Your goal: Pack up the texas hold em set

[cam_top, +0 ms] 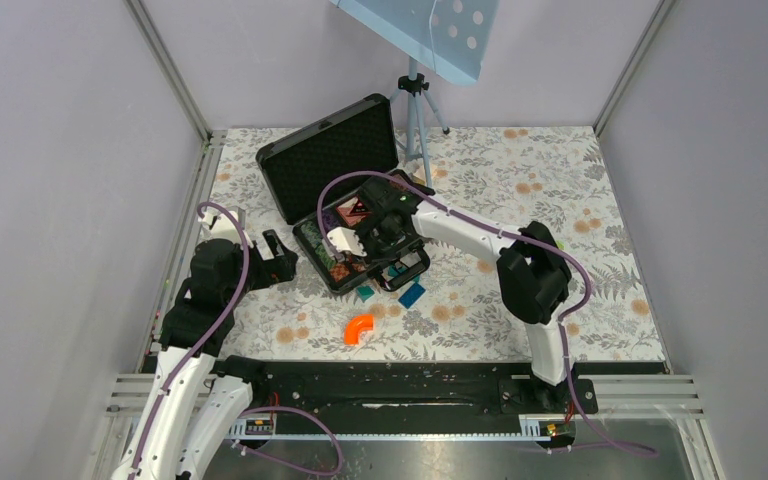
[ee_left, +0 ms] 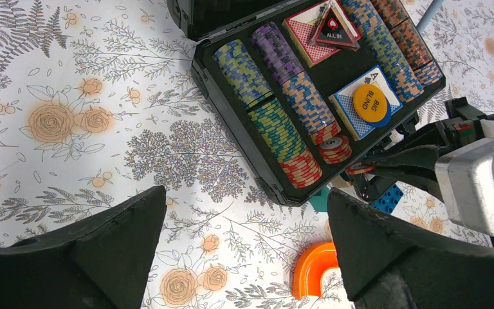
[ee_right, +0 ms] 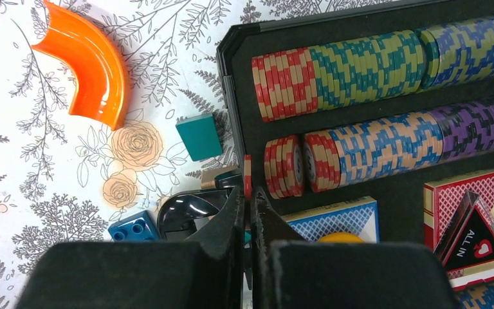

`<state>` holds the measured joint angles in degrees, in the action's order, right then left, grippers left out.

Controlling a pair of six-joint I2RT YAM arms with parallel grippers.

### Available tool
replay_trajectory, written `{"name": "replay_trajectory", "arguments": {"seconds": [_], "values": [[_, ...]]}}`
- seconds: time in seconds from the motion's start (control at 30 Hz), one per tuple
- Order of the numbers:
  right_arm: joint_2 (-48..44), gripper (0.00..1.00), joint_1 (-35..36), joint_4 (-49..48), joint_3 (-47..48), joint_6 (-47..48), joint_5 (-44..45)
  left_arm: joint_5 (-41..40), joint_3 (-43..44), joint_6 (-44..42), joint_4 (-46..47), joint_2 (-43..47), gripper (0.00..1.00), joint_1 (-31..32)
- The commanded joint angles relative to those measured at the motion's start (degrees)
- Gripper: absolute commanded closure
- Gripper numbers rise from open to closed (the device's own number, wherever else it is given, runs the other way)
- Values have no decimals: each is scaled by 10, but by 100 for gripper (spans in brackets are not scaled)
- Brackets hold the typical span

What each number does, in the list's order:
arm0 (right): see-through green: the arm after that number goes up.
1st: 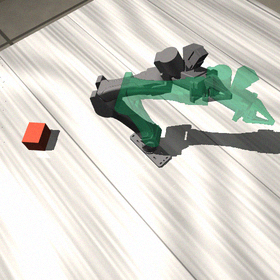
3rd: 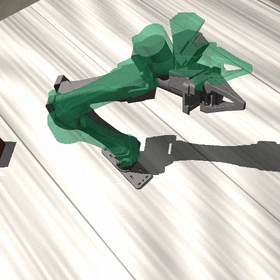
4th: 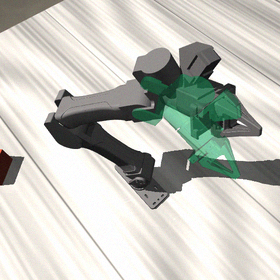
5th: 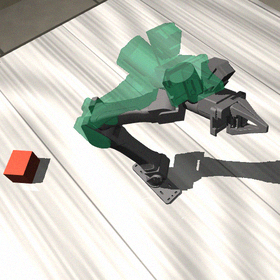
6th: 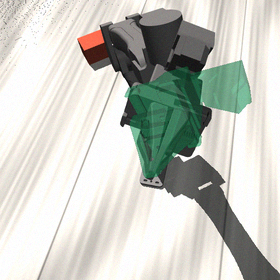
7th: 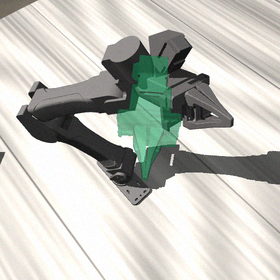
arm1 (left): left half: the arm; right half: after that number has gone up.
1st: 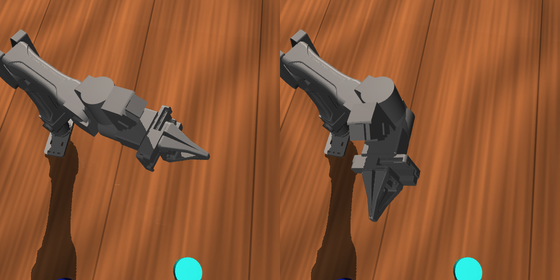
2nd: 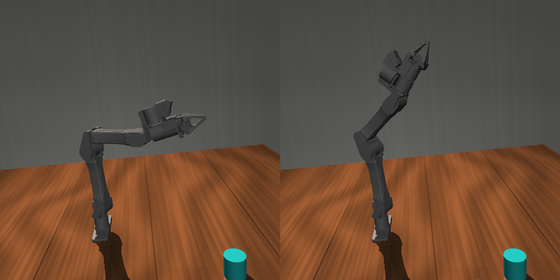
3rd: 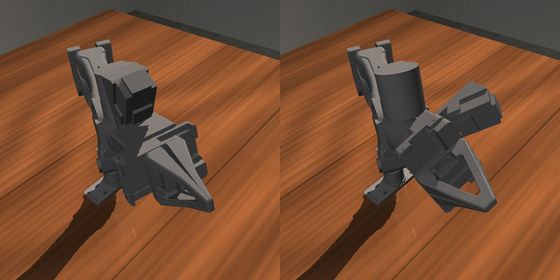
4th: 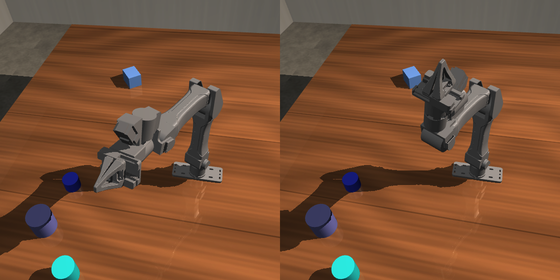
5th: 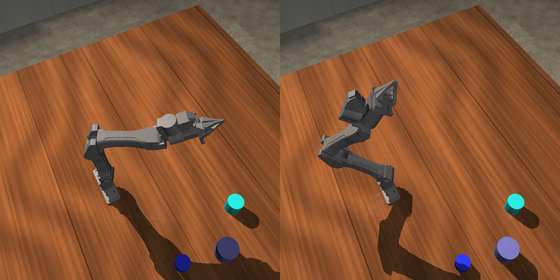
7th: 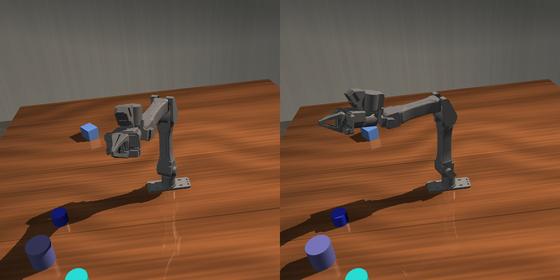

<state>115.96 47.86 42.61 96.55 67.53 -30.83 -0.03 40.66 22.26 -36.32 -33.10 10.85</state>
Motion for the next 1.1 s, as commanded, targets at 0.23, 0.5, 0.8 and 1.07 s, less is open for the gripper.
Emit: {"name": "replay_trajectory", "arguments": {"seconds": [0.23,0.5,0.8,1.07], "values": [[9,100,7,6,28,25,36,-4,3,-6,24,2,5,2],[16,100,12,6,36,45,48,-4,2,-6,24,1,5,2],[31,100,17,5,55,53,59,-4,3,-6,24,1,5,1],[25,100,22,-28,34,71,72,-4,3,-6,24,1,5,2]]}}
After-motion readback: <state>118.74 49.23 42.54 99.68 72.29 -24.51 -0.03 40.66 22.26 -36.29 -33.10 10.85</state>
